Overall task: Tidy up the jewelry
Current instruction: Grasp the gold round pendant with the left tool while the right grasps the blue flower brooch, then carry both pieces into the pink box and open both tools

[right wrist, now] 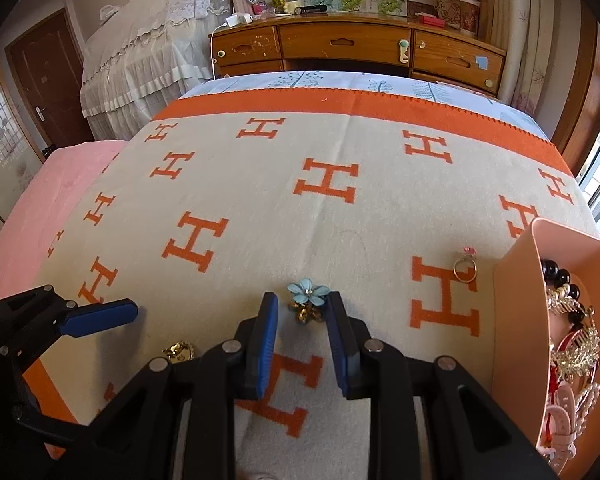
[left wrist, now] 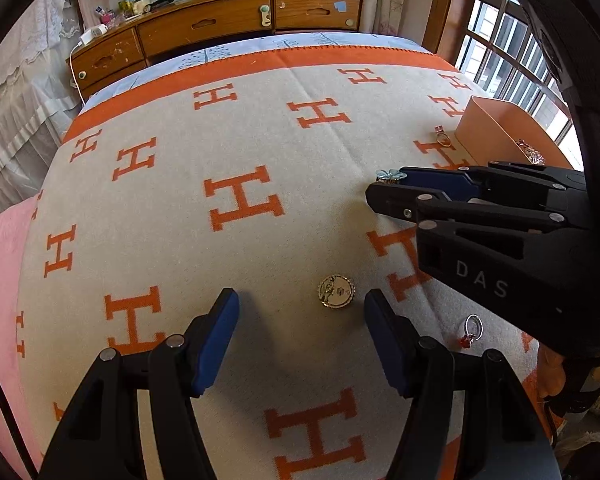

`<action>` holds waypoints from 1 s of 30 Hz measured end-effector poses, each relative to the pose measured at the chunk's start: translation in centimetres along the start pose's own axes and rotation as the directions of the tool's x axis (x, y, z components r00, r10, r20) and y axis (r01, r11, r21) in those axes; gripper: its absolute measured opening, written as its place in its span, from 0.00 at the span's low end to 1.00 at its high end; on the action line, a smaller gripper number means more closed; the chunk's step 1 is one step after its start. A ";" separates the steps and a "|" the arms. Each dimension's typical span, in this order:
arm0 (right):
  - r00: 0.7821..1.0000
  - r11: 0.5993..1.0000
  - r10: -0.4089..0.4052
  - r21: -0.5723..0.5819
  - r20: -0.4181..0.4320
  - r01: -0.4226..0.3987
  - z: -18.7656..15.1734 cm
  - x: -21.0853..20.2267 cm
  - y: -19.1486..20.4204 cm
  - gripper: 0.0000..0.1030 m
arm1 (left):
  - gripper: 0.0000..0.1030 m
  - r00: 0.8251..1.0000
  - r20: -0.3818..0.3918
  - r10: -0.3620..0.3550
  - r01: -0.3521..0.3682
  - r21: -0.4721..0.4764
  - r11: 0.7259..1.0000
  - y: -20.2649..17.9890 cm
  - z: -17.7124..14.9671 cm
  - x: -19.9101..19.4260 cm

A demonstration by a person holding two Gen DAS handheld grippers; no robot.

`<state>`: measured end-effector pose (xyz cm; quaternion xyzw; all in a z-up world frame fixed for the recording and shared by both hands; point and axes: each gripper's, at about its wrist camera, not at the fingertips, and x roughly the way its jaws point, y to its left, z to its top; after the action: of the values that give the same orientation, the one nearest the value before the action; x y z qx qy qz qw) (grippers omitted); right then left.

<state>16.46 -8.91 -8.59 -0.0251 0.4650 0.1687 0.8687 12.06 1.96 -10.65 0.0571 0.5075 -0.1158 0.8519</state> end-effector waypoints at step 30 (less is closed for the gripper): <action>0.949 0.960 0.068 0.238 0.309 -0.147 -6.1 -15.1 -11.5 0.19 | 0.15 0.995 0.094 -0.023 0.014 0.099 0.995 -5.6 2.3 -3.1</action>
<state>7.53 -24.99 -1.06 0.1394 0.3474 0.1560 0.9141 11.15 -3.52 -6.78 0.0887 0.4606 -0.1511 0.8701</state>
